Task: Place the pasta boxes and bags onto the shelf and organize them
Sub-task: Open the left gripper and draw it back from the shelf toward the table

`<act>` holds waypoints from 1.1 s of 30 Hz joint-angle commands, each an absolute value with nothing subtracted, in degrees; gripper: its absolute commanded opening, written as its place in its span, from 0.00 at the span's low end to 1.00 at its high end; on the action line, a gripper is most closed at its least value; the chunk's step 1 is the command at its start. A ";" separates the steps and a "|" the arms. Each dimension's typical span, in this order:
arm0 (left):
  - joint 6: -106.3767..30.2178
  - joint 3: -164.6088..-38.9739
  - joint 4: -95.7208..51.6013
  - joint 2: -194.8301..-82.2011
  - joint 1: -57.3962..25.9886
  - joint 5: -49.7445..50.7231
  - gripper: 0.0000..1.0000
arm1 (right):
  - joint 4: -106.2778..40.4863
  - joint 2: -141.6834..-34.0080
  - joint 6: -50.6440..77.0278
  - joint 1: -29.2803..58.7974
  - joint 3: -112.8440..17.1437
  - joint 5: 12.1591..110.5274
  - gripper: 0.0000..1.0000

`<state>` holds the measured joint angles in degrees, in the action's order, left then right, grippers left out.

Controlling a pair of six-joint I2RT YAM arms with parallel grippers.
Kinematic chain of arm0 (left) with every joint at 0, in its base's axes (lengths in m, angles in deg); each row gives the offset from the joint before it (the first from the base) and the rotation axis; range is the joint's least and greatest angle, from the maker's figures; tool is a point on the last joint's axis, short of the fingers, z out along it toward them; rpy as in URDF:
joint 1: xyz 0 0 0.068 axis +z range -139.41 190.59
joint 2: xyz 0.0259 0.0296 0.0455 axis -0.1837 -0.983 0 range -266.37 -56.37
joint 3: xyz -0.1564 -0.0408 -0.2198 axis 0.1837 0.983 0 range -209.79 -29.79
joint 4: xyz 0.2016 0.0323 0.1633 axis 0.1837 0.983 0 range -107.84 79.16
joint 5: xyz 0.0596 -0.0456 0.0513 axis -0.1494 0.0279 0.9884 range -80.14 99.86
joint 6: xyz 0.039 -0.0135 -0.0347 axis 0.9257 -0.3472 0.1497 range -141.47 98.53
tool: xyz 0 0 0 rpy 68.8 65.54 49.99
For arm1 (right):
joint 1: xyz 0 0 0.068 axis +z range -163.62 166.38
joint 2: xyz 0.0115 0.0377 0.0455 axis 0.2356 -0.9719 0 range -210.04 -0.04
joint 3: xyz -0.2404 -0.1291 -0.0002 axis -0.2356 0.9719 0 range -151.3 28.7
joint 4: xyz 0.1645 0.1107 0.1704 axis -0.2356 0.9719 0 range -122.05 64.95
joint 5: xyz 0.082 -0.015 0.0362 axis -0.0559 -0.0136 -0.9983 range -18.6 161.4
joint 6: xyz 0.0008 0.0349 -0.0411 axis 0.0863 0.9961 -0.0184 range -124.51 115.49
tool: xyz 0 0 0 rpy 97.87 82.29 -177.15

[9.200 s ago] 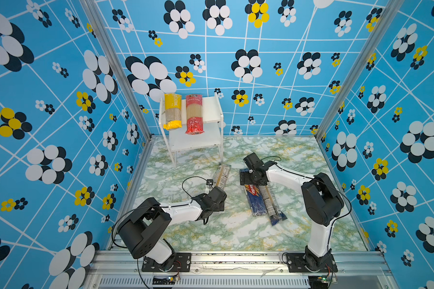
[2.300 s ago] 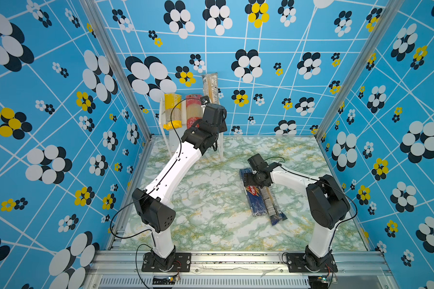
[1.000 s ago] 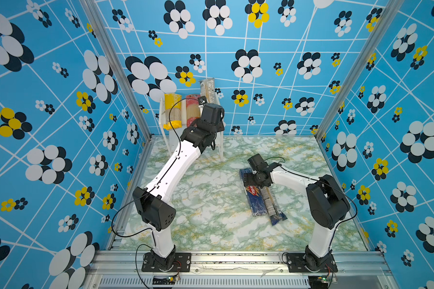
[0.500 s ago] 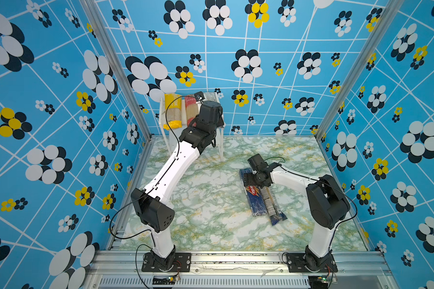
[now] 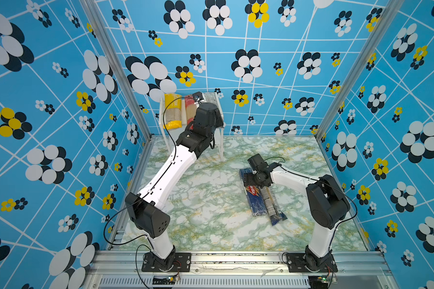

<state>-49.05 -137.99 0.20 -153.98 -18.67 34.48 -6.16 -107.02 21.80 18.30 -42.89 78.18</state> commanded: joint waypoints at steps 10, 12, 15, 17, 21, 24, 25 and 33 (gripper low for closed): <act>-45.31 -130.20 -0.62 -142.48 -18.55 18.41 0.72 | -0.83 -105.82 20.06 17.42 -42.93 78.68 0.96; -45.49 -126.91 -0.88 -140.17 -18.81 17.99 0.76 | -0.31 -105.47 19.89 17.44 -43.15 78.88 0.96; -46.09 -120.65 -1.88 -136.00 -19.25 18.85 0.79 | 1.03 -104.30 19.28 17.45 -43.33 79.71 0.96; -46.66 -115.99 -2.49 -132.98 -19.60 19.90 0.81 | 2.41 -103.44 18.68 17.42 -43.54 80.65 0.96; -48.03 -107.25 -3.42 -127.89 -20.32 21.60 0.84 | 4.84 -101.29 17.62 17.47 -43.51 82.77 0.96; -49.32 -101.34 -3.30 -124.87 -20.61 22.61 0.86 | 6.78 -99.97 17.33 17.48 -42.92 84.59 0.96; -49.95 -99.53 -3.04 -124.06 -20.63 23.11 0.87 | 7.14 -99.45 17.32 17.46 -42.50 85.20 0.96; -50.64 -89.15 -1.47 -119.76 -20.70 25.44 0.94 | 9.03 -96.76 18.94 17.42 -38.09 89.09 0.96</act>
<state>-50.58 -91.09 -2.33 -121.28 -20.46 23.38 5.97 -98.04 18.41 17.82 -39.81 86.27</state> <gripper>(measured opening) 0.934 0.962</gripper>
